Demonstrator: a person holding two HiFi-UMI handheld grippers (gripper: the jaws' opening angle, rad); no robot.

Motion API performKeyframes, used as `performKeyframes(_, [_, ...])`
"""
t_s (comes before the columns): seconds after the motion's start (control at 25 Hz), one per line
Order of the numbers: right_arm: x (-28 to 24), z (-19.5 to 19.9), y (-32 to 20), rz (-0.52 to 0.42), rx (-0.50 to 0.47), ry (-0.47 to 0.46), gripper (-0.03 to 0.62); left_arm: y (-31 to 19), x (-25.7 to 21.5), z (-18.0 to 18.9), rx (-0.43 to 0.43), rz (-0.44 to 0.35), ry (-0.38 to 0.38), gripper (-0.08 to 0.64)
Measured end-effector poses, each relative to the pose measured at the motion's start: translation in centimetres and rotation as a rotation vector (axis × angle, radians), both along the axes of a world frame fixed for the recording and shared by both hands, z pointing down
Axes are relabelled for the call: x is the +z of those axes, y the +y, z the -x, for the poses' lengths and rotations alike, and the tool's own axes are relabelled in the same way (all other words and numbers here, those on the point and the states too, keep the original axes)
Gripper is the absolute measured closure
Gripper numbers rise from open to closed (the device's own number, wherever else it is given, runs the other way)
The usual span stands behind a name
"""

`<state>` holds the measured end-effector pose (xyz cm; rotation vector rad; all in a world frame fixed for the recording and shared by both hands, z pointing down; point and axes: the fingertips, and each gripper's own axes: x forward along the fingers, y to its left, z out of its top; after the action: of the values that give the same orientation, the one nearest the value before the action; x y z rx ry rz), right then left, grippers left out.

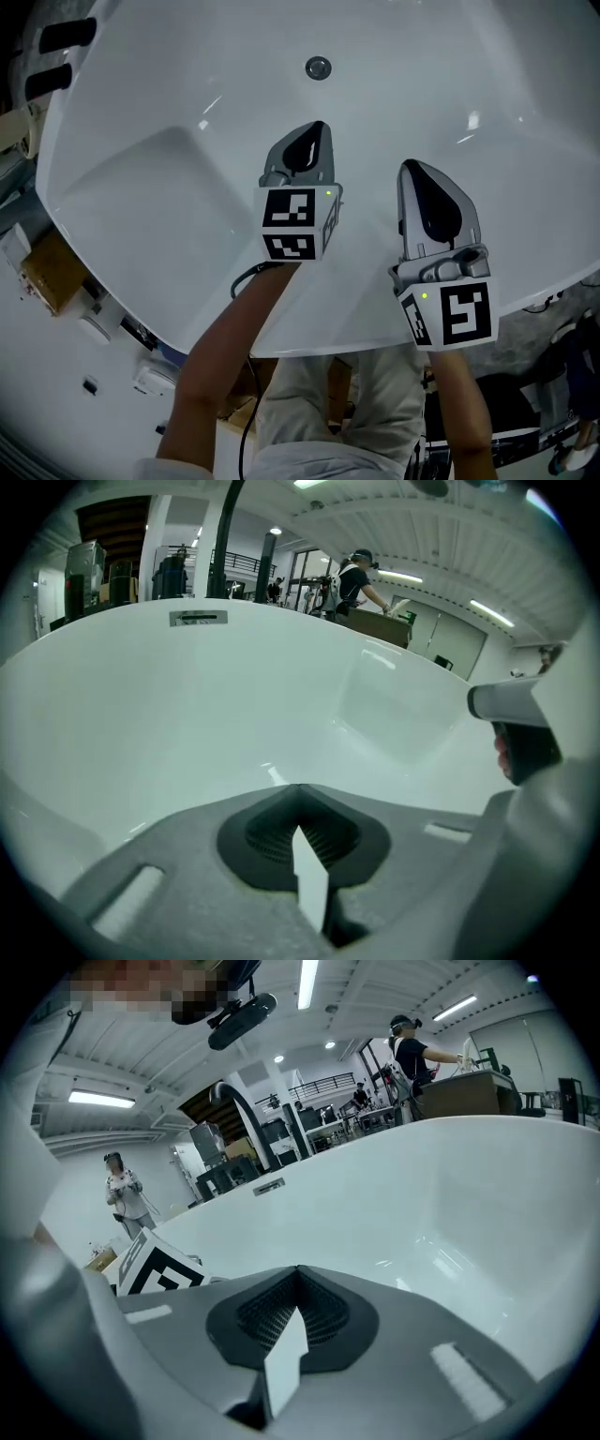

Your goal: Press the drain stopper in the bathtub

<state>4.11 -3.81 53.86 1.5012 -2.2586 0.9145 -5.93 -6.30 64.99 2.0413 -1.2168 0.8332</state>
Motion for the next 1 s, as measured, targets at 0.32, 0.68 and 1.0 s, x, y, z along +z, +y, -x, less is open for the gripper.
performKeyframes(0.32, [6.2,0.3,-0.9,0.022,0.014,0.011,0.588,-1.9,6.9,0.8,0.022,-0.022,-0.045,0.565])
performKeyframes(0.68, [12.5,1.7,-2.6,0.088,0.072,-0.022,0.588,-4.2,14.2,1.3,0.057,0.007,-0.079,0.565])
performKeyframes(1.0, [16.7,2.8,-4.4,0.096,0.059,0.008,0.589,-5.4,19.6,2.4,0.042,0.037,-0.128,0.565])
